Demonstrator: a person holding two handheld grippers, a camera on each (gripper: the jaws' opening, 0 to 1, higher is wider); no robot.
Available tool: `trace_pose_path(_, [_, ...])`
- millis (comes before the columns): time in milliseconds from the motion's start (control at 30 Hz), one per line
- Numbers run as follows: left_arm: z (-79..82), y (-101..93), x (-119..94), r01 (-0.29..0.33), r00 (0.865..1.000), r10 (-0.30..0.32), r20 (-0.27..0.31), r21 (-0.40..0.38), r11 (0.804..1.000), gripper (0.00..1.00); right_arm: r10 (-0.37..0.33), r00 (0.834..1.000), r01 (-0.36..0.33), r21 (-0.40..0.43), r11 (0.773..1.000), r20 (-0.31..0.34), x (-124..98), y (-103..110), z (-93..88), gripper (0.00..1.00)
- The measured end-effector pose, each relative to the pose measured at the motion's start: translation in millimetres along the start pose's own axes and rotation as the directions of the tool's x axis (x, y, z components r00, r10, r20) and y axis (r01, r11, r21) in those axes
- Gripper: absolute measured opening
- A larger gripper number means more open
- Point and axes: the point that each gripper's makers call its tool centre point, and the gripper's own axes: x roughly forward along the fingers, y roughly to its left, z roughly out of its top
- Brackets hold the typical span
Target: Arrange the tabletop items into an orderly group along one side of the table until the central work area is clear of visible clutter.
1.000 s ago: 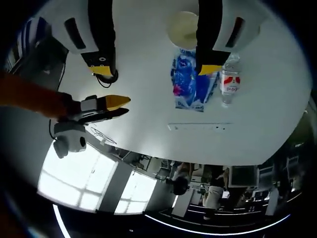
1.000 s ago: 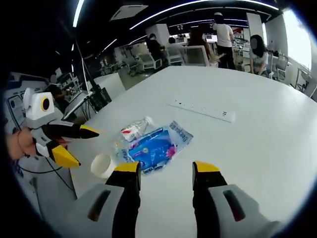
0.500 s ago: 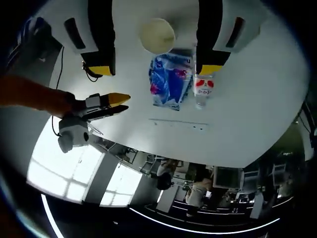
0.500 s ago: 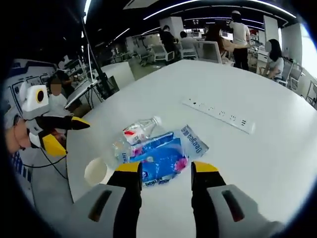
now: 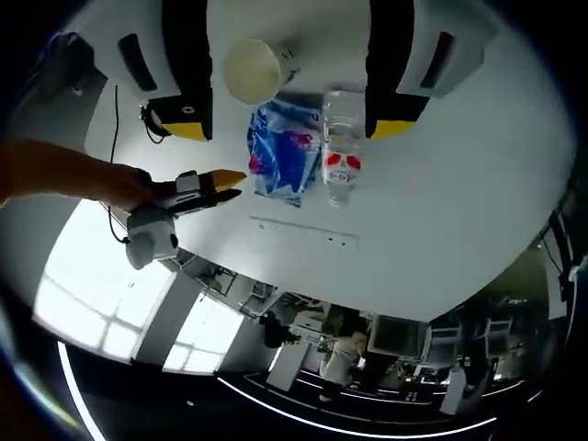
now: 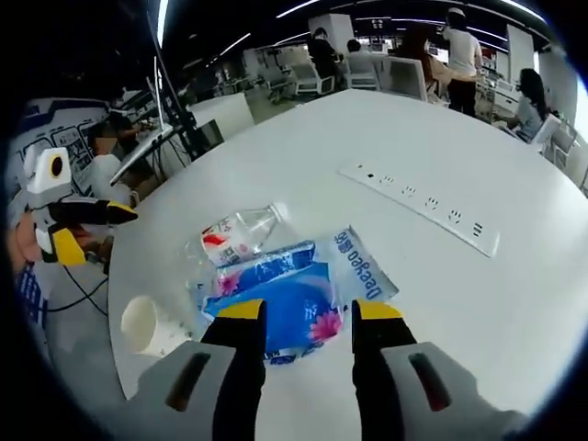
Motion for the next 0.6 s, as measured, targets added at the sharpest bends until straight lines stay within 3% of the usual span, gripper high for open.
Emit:
trace_pose_path(300, [-6.2, 11.0, 6, -0.013, 1.0, 0.013, -0.009, -0.011, 1.0, 0.68, 0.017, 0.999, -0.017, -0.01, 1.0, -0.039, 23, -8, -7.1, 0.32])
trace_pose_path(600, [-5.5, 14.6, 10, -0.019, 1.0, 0.019, -0.003, -0.024, 1.0, 0.67, 0.043, 0.997, -0.044, -0.012, 0.999, -0.058, 35, -12, -10.1, 0.23])
